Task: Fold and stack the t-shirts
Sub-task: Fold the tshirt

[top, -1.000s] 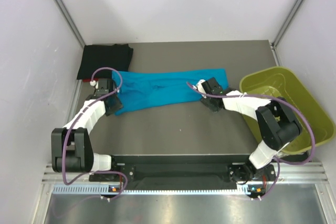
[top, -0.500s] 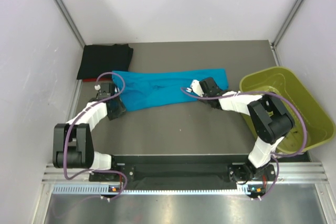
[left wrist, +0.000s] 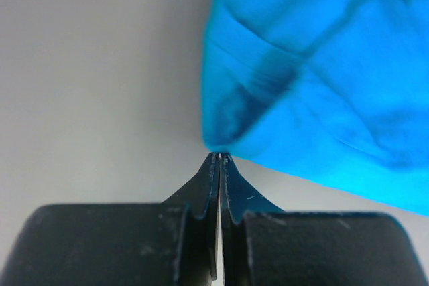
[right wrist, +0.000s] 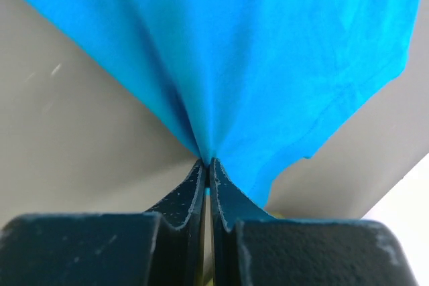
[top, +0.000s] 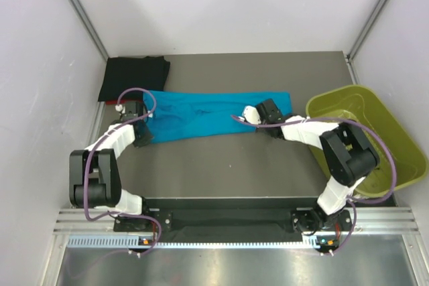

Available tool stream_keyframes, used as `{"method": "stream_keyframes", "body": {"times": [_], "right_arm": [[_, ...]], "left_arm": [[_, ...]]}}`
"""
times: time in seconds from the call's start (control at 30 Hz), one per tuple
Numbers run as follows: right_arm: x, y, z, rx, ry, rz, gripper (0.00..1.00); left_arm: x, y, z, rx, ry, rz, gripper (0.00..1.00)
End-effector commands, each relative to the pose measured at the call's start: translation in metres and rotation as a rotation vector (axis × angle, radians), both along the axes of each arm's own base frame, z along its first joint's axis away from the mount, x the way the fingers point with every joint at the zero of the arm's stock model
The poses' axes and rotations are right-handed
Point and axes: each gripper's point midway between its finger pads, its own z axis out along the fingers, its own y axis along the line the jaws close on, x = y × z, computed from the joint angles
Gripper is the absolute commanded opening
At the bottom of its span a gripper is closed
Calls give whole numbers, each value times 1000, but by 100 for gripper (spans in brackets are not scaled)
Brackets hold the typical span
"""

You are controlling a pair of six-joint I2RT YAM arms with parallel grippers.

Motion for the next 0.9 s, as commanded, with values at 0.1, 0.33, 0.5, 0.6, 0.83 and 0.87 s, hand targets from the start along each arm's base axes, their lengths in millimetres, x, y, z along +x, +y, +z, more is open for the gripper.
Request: {"method": "stream_keyframes", "body": {"times": [0.1,0.33,0.5,0.6,0.83,0.87], "right_arm": [[-52,5,5,-4,126,2,0],[-93,22,-11,-13,179,16,0],[-97,14,-20,-43,167,-8,1],[-91,6,-16,-80,123,-18,0],[-85,8,-11,-65,88,6,0],[-85,8,-10,-66,86,7,0]], "left_arm": [[0,33,35,103,-53,51,0],[-22,46,49,82,-106,84,0],[-11,11,57,-117,-171,-11,45],[-9,8,50,-174,-175,-3,47],[-1,1,40,-248,-197,-6,52],[0,-1,38,-258,-197,-11,52]]}}
